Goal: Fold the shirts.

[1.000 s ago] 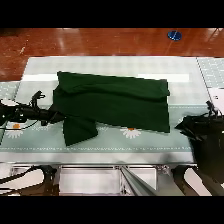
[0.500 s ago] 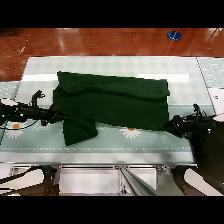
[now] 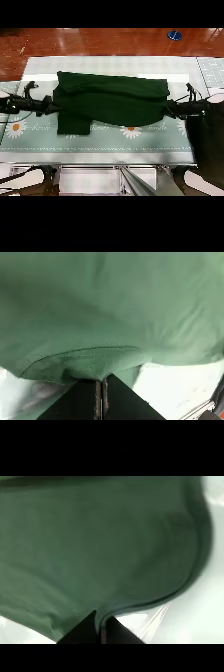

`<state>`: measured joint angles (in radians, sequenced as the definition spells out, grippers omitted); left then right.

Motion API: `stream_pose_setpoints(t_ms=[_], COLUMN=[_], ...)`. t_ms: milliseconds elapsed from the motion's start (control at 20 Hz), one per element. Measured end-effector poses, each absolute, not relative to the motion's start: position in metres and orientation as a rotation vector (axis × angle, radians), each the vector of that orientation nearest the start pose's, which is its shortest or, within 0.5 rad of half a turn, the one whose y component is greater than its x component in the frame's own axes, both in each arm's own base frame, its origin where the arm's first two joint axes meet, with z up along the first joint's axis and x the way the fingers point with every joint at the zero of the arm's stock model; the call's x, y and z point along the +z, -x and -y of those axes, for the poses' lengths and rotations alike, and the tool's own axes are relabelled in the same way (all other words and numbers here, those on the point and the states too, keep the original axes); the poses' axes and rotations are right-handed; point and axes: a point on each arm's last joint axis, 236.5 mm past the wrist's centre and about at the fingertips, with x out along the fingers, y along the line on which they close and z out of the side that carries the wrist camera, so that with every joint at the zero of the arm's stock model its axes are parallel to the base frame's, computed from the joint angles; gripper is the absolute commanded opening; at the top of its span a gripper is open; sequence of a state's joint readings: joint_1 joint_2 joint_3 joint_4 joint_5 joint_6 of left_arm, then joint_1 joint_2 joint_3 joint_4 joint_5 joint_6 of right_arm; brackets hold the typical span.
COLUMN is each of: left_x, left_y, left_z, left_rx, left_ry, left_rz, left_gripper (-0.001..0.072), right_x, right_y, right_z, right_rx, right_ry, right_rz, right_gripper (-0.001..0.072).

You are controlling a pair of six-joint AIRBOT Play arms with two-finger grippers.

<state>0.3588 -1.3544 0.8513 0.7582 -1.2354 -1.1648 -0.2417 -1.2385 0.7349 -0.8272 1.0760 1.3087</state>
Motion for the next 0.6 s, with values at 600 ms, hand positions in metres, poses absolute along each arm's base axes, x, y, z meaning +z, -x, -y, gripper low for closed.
stream_pose_setpoints(t_ms=[600], left_x=[0.007], left_y=[-0.496], left_z=[0.048], left_rx=[-0.386], left_ry=[0.736], left_rz=[-1.209], left_gripper=[0.0025], right_x=[-0.022], right_y=[-0.451], right_z=[-0.040], right_rx=[0.243], right_ry=[-0.717], right_rz=[-1.182], right_gripper=[0.0019])
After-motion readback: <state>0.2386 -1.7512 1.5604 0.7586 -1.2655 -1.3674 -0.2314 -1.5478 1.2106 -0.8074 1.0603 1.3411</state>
